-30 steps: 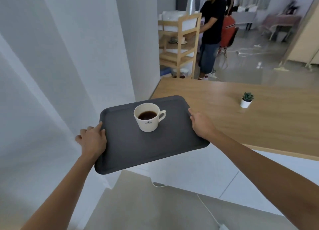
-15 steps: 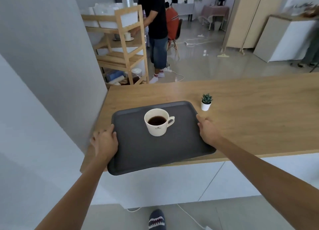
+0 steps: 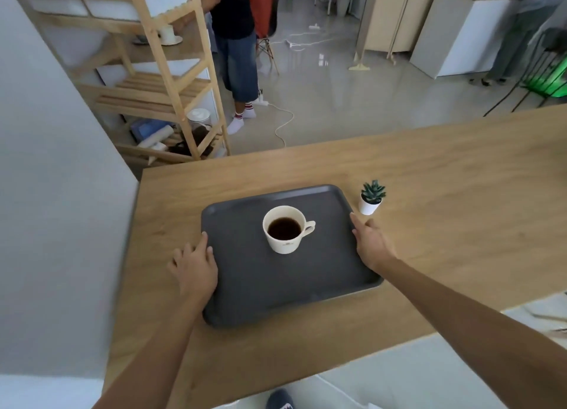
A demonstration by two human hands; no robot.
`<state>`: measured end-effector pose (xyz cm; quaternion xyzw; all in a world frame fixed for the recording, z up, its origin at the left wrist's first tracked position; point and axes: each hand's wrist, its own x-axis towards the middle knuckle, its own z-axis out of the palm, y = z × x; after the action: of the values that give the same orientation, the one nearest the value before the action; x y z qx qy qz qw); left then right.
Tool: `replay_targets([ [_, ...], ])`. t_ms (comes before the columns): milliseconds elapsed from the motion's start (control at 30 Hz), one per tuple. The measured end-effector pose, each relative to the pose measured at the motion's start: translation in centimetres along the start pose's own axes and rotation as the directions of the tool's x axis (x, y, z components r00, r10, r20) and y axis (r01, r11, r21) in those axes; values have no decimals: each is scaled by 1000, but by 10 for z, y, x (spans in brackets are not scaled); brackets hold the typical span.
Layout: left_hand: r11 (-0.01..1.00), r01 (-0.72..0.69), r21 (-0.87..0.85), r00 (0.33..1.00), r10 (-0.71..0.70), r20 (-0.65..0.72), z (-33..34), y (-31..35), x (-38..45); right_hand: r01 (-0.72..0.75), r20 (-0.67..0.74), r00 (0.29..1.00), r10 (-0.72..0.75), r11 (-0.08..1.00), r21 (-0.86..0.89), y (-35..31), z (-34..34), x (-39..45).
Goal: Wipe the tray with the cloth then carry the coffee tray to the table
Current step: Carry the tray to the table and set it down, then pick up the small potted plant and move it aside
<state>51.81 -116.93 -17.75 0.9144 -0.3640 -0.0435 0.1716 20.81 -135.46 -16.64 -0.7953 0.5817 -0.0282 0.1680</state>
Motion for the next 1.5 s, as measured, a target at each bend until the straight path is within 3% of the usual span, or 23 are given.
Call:
replay_targets([
  [400,1000,1,-9,1000,-2,-11,35,11,28,-20,9,1000,20,1000,2,14,14,33],
  [833,998,39,45,999,-39,5,41,12,27,68,75,995,-65,997,-35,23,10,38],
  [1033,993,100,56,990,-105,95,28,23,19,123,66,989,-130,988,98,37,-3,31],
  [1133,984,137,-117,989,-142,-33,12,51,8,197,-23,980,-197,961,195,54,-10,19],
  [1233,946,-138,-294,960,54,-276,-4,99,-5,196,-190,970,-151,950,242,80,-16,15],
  [1300,855,-341,-392,914,204,-349,-11,141,-9,120,-258,965,-44,950,289,93,-25,20],
  [1400,693,-467,-548,879,430,-205,-7,215,-13,16,-218,973,79,915,403,102,-39,38],
  [1433,668,-452,-591,866,487,-113,1,238,-15,-28,-161,980,119,879,475,102,-43,44],
  [1500,680,-276,-679,860,491,142,22,279,-19,-133,-1,983,184,714,687,100,-49,54],
])
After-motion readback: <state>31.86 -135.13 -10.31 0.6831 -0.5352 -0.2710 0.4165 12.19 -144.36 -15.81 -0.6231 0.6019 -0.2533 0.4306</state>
